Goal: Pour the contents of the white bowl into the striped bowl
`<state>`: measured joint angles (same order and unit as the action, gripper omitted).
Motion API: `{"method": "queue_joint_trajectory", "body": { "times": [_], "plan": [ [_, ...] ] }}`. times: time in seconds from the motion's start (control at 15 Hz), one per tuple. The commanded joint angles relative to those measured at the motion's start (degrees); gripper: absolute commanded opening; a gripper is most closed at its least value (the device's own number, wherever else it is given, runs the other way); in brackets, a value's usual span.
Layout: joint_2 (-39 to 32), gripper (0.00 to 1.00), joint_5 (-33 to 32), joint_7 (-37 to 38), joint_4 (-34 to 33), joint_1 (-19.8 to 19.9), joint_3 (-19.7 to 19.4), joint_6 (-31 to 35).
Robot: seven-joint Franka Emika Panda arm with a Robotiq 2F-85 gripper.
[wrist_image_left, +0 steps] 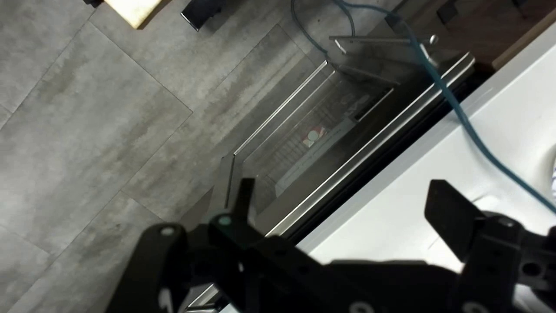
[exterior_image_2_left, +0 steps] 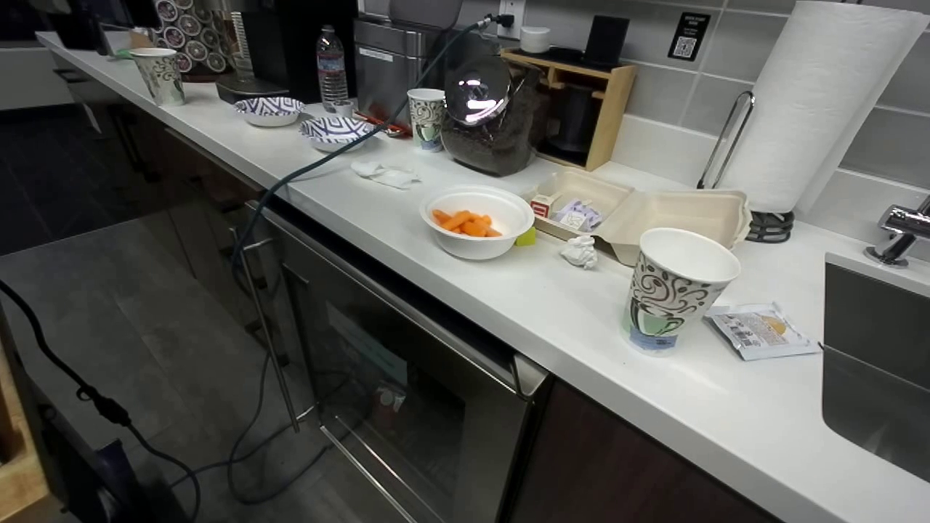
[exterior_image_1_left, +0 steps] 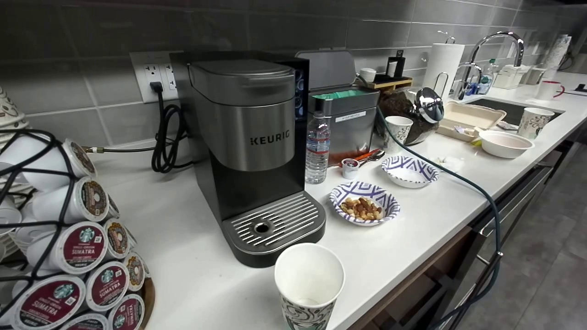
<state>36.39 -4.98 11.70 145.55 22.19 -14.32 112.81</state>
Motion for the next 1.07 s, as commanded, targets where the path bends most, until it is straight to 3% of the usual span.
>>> {"method": "queue_joint_trajectory", "body": {
  "times": [0.0, 0.2, 0.4, 0.6, 0.73, 0.8, 1.0],
  "plan": [
    [-8.5, 1.0, -0.2, 2.6, -0.6, 3.8, -3.5, 10.0],
    [-18.4, 1.0, 2.5, 2.8, -3.5, 5.9, -8.0, 19.4],
    [-29.0, 1.0, 10.0, 2.1, -9.7, 5.0, -12.5, 24.8],
    [-38.3, 1.0, 22.1, 0.8, -19.7, 4.4, -14.6, 20.6],
    [-41.5, 1.0, 31.6, -3.9, -25.6, 5.0, -14.1, 13.4],
    [-37.1, 1.0, 24.8, -0.8, -18.9, 5.4, -13.4, 19.7],
    [-38.8, 1.0, 25.6, -1.4, -21.0, 5.5, -13.2, 18.6]
  ]
}}
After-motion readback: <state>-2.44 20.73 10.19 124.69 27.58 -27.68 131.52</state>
